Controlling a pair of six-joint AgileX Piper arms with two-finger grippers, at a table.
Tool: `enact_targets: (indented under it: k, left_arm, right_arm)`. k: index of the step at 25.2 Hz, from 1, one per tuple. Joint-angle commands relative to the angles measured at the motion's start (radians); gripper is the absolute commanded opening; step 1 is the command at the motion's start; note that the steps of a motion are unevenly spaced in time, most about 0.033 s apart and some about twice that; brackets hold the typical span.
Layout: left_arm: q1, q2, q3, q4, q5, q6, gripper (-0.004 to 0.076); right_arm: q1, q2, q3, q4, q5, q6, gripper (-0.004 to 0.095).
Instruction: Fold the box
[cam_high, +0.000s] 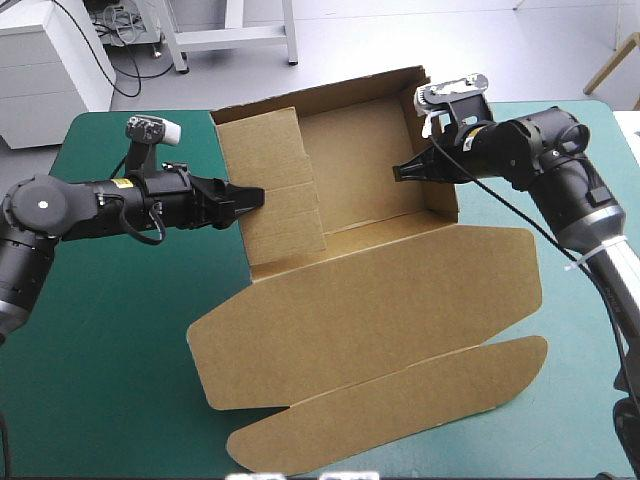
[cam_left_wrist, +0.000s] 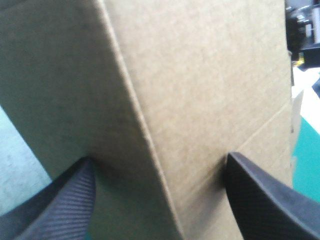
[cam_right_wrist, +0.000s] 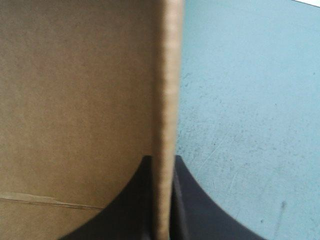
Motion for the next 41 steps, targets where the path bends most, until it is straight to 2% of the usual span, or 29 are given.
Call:
enact_targets:
  k: [1, 8, 12, 15, 18, 22, 23, 25, 27, 30, 41]
  left_arm:
    - [-0.097, -0.026, -0.071, 0.220, -0.061, -0.291, 0.0509]
    - [-0.272, -0.026, -0.071, 0.702, -0.118, -0.831, 0.0510]
    - [-0.366, -0.025, -0.063, 0.945, -0.130, -1.089, 0.0510]
    - [-0.429, -0.025, -0.063, 1.118, -0.130, -1.210, 0.0510]
    - [-0.435, -0.025, -0.065, 1.153, -0.134, -1.210, 0.0485]
    - [-0.435, -0.024, -0.065, 1.205, -0.170, -1.206, 0.0372]
    - [-0.435, -0.022, -0.065, 1.216, -0.184, -1.206, 0.0307]
    - [-0.435, -0.016, -0.065, 1.235, -0.180, -1.206, 0.0116]
    - [-0.435, -0.006, -0.065, 1.243, -0.180, -1.198, -0.0006]
    - [-0.435, 0.017, -0.065, 1.256, -0.172, -1.198, -0.0010]
    - [-0.435, 0.263, -0.261, 1.168, 0.065, -1.034, -0.0010]
  right_arm:
    - [0.055, -0.040, -0.028, 0.025, -0.105, 0.052, -0.0015]
    - [0.084, -0.040, -0.028, -0.021, -0.125, 0.135, -0.0015]
    - [0.084, -0.040, -0.028, -0.031, -0.127, 0.149, -0.0015]
    - [0.084, -0.040, -0.028, -0.033, -0.127, 0.151, -0.0015]
    - [0.084, -0.040, -0.028, -0.035, -0.127, 0.145, -0.0015]
    - [0.084, -0.040, -0.028, -0.035, -0.127, 0.132, -0.0015]
    - [0.084, -0.040, -0.028, -0.035, -0.125, 0.128, -0.0015]
    - [0.084, -0.040, -0.028, -0.035, -0.117, 0.119, -0.0016]
    - [0.084, -0.040, -0.028, -0.035, -0.113, 0.117, -0.0015]
    - [0.084, -0.040, -0.028, -0.031, -0.070, 0.134, -0.0015]
    - [0.084, 0.020, -0.028, -0.007, 0.160, 0.180, -0.0016]
